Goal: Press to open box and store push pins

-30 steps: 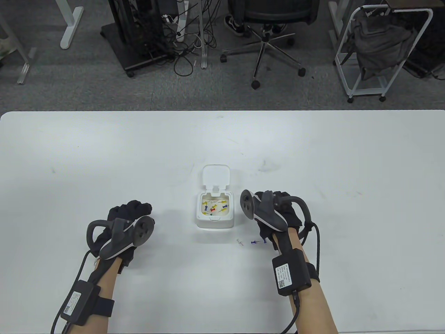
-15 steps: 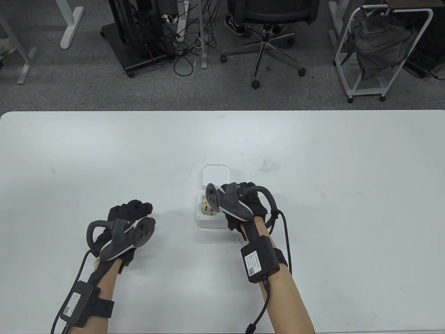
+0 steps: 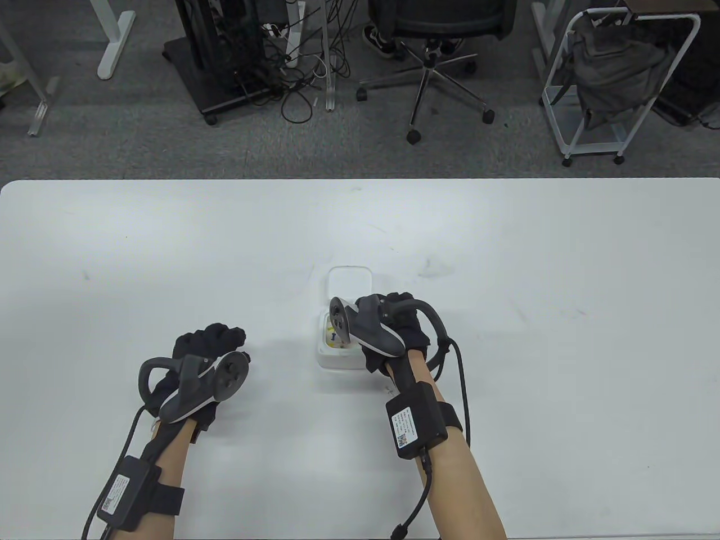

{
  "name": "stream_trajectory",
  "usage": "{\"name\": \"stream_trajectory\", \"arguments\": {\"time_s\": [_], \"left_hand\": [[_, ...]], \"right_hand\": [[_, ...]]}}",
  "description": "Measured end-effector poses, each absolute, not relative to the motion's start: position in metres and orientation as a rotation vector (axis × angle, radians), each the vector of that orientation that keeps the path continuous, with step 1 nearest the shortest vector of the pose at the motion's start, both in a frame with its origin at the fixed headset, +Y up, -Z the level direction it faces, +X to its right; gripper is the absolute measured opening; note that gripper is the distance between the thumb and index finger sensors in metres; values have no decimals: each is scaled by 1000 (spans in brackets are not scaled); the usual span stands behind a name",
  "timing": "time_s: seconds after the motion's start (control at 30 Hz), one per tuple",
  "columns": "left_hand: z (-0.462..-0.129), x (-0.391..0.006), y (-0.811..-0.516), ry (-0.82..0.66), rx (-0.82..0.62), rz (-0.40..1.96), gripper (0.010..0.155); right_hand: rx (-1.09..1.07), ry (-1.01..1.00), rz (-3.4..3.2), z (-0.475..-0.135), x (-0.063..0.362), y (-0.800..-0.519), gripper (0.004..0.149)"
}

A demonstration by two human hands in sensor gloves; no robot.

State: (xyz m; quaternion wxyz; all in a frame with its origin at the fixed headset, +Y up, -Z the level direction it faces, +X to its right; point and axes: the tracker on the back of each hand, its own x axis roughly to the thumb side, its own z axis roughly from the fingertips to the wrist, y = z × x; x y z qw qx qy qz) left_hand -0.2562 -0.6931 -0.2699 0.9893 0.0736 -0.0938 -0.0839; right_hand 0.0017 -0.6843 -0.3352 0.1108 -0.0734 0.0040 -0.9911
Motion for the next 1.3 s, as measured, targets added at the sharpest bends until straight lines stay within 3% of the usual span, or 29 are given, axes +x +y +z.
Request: {"name": "stream_trajectory", "arguments": {"time_s": [0.27, 0.73, 1.3], "left_hand": [[-270, -256, -693, -183, 139, -173, 51], [-268, -256, -696, -182, 131, -169, 51], [-268, -255, -698, -181, 123, -171, 50]], "right_hand": [[-146, -30, -2913, -315, 34, -688, 48], [-18, -144, -2941, -286, 84, -722, 47], [26, -257, -2937, -277, 98, -754, 47]]}}
